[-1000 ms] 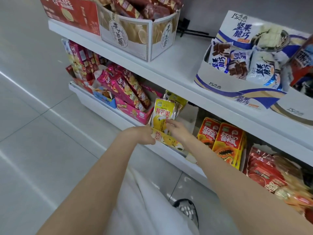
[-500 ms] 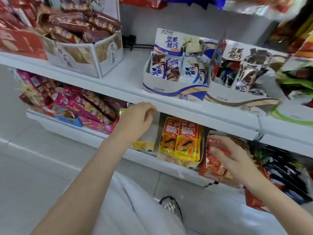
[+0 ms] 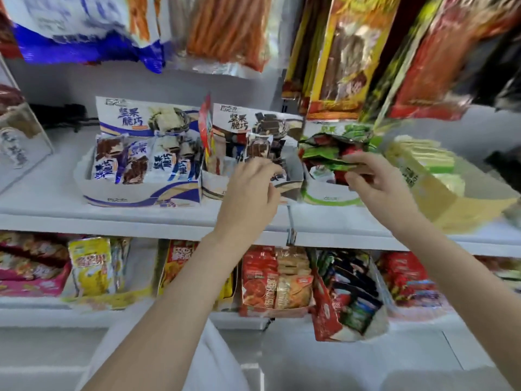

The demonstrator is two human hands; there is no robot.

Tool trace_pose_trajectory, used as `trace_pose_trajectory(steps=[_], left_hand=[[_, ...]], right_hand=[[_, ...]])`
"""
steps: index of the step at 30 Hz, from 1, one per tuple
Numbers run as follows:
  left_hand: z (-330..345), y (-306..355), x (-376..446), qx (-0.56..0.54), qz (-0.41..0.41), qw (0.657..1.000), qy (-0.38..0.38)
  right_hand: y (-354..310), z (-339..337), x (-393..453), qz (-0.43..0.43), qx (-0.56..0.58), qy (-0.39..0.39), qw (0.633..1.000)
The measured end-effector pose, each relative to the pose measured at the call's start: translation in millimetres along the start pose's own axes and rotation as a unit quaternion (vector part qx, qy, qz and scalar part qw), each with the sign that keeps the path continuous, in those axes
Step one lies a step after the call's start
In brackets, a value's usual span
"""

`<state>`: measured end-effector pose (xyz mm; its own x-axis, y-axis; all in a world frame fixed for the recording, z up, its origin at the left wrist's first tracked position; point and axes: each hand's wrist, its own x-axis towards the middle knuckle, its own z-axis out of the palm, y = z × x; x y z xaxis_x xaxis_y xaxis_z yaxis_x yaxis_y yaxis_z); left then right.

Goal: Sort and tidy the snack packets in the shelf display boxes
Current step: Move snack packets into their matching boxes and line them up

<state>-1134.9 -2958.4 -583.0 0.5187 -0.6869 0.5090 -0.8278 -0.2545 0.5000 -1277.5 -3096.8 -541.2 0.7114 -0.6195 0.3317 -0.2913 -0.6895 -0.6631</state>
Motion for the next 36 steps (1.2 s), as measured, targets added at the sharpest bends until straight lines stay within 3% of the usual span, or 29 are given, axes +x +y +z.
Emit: trace_pose_trajectory(steps=[6,12,16,20,24,28,31,33,36], left_hand=[[-9,-6,3,0.067,-0.056,0.994,0.068],[-37,-47,-12,0.157,-0.134,0.976,0.071],[-41,-58,-21,0.191,-0.162,0.968,0.020],[-44,-65,-25,0.191,-0.136,0.972,0.001],[-47,-71,-27,0.167,-0.116,0.979,-0.006],[-50,-65,-27,0.097,-0.112,0.988,0.030],[-56,-45,-30,-0.032,-0.101,0.992,0.076],[-58,-23,-34,-0.141,-0.118,0.983,0.027],[-48,2,-39,-0.270,-0.147,0.944,-0.122]], right_hand=[[-28,39,34,-0.124,-0.004,-0.072,0.990],[-50,80,56,-0.131,0.067,-0.175,0.974],[-87,112,60,-0.091,0.143,-0.282,0.944],[-98,125,52,-0.060,0.124,-0.260,0.956],[-94,95,44,0.017,0.256,-0.188,0.948],[-87,46,30,0.022,0.380,-0.120,0.917],[-71,12,8,0.032,0.435,-0.083,0.896],[-56,-5,-6,0.039,0.464,-0.076,0.882],[-34,-18,-26,0.062,0.510,-0.095,0.853]])
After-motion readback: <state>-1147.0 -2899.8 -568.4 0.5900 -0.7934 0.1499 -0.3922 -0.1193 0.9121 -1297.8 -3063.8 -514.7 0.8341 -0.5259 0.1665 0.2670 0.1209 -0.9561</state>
